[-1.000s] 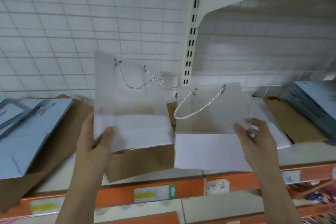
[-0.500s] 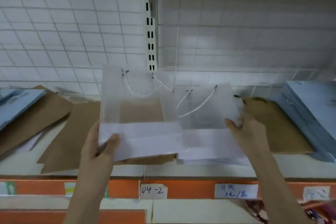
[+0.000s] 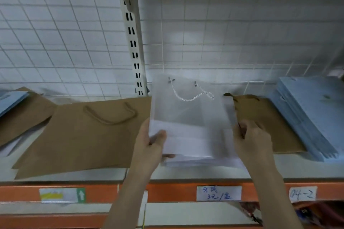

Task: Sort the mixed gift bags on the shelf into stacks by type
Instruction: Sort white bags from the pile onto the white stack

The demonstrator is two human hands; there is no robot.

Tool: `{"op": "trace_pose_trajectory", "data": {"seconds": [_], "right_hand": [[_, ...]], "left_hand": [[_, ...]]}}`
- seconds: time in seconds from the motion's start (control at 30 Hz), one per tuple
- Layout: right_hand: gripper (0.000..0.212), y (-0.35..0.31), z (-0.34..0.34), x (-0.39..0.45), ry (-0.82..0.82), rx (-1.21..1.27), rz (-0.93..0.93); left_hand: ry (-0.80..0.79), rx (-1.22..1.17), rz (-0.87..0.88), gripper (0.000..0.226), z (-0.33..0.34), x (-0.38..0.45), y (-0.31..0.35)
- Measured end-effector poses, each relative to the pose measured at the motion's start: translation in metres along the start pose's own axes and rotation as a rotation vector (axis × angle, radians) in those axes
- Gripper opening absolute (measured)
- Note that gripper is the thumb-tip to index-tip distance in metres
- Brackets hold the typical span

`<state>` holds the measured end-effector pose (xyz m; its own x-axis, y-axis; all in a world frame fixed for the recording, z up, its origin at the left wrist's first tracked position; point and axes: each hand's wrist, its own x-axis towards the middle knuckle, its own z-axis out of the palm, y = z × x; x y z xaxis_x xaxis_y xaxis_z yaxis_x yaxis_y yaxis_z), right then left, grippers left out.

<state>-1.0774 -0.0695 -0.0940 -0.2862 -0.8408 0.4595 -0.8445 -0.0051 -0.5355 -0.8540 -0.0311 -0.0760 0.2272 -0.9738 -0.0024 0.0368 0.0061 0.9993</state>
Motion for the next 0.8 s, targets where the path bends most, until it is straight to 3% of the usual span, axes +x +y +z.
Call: {"op": "trace_pose_trajectory", "data": {"seconds": [0.13,0.2,0.3,0.53,0.8], "right_hand": [[0.013,-0.005,-0.002,-0.009,0.016,-0.005,-0.055],[0.015,-0.010,0.002,-0.012,0.017,-0.009,-0.080],[0.017,-0.022,0.009,-0.018,0.029,0.009,-0.108],[0.013,-0.068,0.029,-0.031,-0.004,0.032,-0.197],[0.005,-0.198,0.086,-0.084,-0.077,0.081,-0.281]], "left_hand": [[0.157,0.658,0.185,0.041,0.018,0.011,-0.020],[0.178,0.820,0.255,0.052,0.020,0.012,-0.025],[0.130,1.017,0.260,0.050,0.023,0.013,-0.026],[-0.022,1.017,0.352,0.037,-0.019,0.026,-0.020],[0.170,1.062,0.427,0.037,-0.209,0.022,-0.008]]}}
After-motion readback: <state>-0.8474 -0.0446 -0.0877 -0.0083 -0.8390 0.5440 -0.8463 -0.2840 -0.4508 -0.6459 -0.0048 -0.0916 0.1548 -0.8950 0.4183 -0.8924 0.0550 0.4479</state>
